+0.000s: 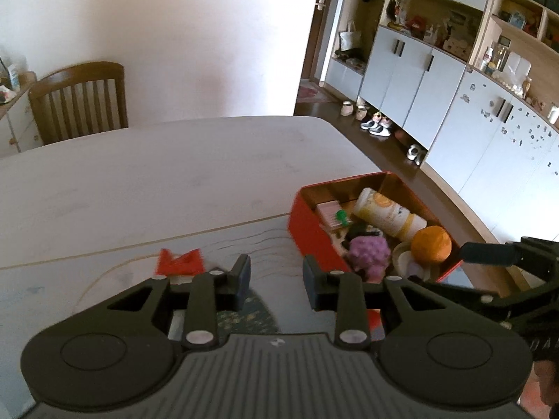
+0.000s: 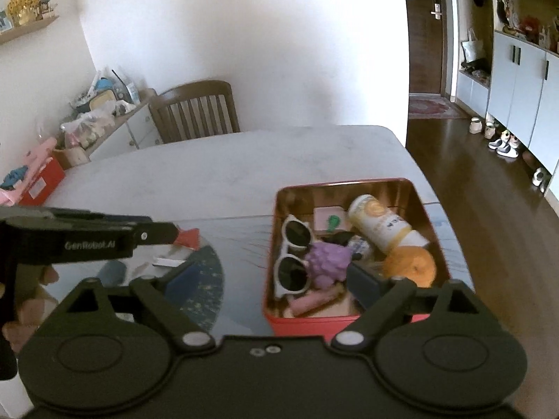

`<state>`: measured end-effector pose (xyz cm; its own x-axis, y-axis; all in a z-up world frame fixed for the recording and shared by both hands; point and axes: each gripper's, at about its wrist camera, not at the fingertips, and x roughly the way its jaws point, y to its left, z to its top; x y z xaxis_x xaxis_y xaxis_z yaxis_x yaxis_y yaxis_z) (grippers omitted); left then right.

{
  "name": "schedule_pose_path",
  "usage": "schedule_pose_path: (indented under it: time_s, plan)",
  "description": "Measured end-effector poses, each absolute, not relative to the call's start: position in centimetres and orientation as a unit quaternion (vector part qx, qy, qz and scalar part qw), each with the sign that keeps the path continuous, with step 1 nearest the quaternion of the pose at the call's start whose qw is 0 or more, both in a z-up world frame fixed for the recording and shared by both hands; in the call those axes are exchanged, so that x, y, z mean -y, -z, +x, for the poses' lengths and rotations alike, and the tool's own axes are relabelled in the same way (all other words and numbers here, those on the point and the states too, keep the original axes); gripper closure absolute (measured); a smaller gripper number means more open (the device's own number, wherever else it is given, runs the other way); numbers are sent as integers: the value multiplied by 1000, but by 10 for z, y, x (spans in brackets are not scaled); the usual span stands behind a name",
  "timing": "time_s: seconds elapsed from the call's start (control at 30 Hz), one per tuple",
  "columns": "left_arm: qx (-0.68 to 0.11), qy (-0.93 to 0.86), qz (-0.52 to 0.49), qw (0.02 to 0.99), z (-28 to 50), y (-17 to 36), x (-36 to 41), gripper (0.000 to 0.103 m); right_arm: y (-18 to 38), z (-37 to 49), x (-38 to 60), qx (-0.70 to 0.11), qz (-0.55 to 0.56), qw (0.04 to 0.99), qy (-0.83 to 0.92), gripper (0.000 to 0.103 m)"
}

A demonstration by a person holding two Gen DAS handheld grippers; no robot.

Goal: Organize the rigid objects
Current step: 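Withdraw both tools from the box toward the red packet and nail clipper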

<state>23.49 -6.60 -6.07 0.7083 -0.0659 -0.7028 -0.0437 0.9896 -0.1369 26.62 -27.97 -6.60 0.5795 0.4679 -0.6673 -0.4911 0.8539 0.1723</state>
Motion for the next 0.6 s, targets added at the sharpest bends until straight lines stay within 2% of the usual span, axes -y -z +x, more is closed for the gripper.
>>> schedule_pose_path:
  time_s: [0.03,0.1,0.23,0.37,0.6]
  plan:
    - [-380,4,-72,922,231,60,62,51,66,264,276,-370,-14,889,-269,11]
    - [-371,-3,-72,926,222,59,52,39,66,261,268,-369,-12,889,-269,11]
    - [-365,-5,-71,928,207,57,35,38,67,252,251,-368,-10,888,-276,7]
    - [-361,-15,-74,930,193,61,11,29,66,243,232,-362,-10,887,-286,0]
    - [-348,-27,-74,934,176,73,-24,21,68,240,198,-364,-22,882,-297,0]
